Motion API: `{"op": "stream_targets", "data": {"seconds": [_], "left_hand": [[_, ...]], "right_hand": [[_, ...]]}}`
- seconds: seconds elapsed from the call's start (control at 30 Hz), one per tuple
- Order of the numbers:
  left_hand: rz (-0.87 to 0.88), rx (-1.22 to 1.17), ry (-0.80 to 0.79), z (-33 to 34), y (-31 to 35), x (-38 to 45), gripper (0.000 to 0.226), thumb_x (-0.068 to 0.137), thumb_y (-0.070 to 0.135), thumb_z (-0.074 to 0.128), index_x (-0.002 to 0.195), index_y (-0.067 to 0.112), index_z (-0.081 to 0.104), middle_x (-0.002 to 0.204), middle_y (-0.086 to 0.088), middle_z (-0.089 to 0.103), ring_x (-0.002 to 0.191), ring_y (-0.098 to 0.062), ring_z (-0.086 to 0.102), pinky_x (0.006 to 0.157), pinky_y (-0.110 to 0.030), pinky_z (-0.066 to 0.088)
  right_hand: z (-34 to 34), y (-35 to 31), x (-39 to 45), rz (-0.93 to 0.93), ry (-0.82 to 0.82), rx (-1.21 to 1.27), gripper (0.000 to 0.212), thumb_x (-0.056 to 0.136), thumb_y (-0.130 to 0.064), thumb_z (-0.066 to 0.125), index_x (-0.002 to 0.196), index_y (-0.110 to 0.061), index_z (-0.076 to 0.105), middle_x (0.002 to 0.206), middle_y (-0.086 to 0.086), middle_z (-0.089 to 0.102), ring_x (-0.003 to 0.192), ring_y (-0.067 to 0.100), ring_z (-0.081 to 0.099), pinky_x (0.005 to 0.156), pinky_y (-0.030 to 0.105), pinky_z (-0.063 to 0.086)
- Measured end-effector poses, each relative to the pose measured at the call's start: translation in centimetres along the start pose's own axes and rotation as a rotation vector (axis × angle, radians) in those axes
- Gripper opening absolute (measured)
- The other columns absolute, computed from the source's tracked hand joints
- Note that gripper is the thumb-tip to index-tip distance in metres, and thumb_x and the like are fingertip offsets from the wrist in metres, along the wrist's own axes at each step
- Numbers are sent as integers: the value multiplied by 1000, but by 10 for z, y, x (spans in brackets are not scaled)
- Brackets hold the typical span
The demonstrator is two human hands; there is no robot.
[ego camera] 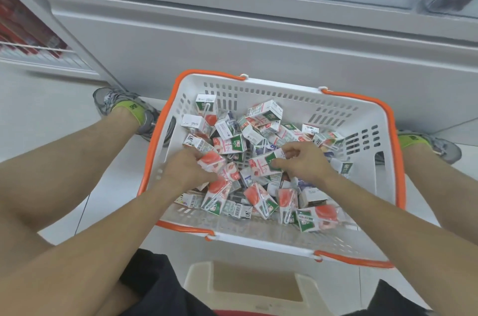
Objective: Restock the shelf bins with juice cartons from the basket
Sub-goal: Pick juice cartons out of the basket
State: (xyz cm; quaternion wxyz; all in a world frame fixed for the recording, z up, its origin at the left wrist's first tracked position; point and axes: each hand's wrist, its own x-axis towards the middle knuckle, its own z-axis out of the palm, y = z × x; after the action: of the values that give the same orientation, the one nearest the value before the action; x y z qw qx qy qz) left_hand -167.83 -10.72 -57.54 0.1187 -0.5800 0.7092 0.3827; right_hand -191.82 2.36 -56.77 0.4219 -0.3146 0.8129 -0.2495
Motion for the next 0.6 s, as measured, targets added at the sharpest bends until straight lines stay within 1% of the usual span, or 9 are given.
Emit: {"op": "stream_targets", "data": {"seconds": [0.1, 0.13, 0.2, 0.27, 0.33, 0.37, 0.4, 0.5, 0.6], "left_hand": [[98, -151, -89, -6, 8, -2, 67, 62, 23, 91, 122, 25, 61, 126, 1, 57, 109, -13, 53, 85, -27, 46], [154, -177, -119, -5, 10, -3, 65, 64, 20, 90, 122, 26, 62, 130, 3, 55, 113, -11, 51, 87, -24, 43], [259, -177, -155, -3, 13, -6, 63, 66, 18, 90, 123, 27, 64, 132, 8, 54, 116, -8, 51, 90, -20, 41], [318, -204, -135, -2, 16, -8, 60, 66, 17, 91, 119, 27, 65, 129, 10, 57, 106, -6, 57, 82, -11, 43], [343, -232, -94, -3, 19, -9, 60, 65, 16, 92, 117, 29, 64, 124, 10, 58, 94, -6, 61, 68, -5, 43], [353, -248, -81, -5, 22, -10, 62, 64, 17, 93, 117, 30, 63, 121, 10, 59, 88, -4, 61, 63, -6, 44], [354, -281, -80, -6, 23, -9, 64, 63, 18, 93, 118, 31, 62, 118, 8, 60, 87, -4, 60, 63, -8, 45], [338, -354, -42, -8, 28, -9, 65, 60, 34, 94, 115, 29, 59, 118, 7, 61, 101, -10, 60, 81, -20, 49], [254, -345, -2, -3, 28, -8, 67, 57, 61, 85, 108, 24, 62, 111, 5, 66, 99, -14, 63, 92, -35, 53]], "right_hand": [[-23, 9, -10, 80, -71, -22, 48, 73, -28, 87, 113, -8, 69, 107, 17, 69, 95, 29, 70, 84, 41, 57], [-26, 14, -14, 101, -96, -31, 53, 73, -29, 87, 119, -11, 68, 114, 15, 69, 97, 25, 69, 85, 37, 57], [-24, 24, -18, 113, -115, -80, 57, 76, -30, 85, 127, -14, 64, 126, 9, 65, 100, 16, 63, 83, 27, 49], [-15, 30, -20, 96, -74, -135, 47, 82, -32, 79, 124, -16, 64, 122, 8, 67, 94, 15, 60, 75, 24, 45], [-2, 35, -21, 62, -29, -225, 39, 87, -33, 73, 120, -16, 61, 98, 1, 69, 78, 15, 62, 59, 22, 44], [6, 37, -22, 42, -12, -276, 41, 88, -34, 71, 123, -15, 58, 86, -3, 65, 71, 11, 60, 53, 21, 41], [13, 40, -23, 23, 10, -320, 45, 89, -35, 69, 127, -14, 55, 82, -3, 62, 68, 10, 57, 52, 22, 39], [26, 48, -25, -37, 66, -421, 54, 90, -38, 64, 135, -14, 47, 108, 6, 62, 86, 19, 59, 67, 30, 48], [23, 45, -24, -86, 80, -461, 57, 89, -36, 64, 135, -15, 39, 109, 8, 58, 83, 23, 60, 63, 31, 46]]}}
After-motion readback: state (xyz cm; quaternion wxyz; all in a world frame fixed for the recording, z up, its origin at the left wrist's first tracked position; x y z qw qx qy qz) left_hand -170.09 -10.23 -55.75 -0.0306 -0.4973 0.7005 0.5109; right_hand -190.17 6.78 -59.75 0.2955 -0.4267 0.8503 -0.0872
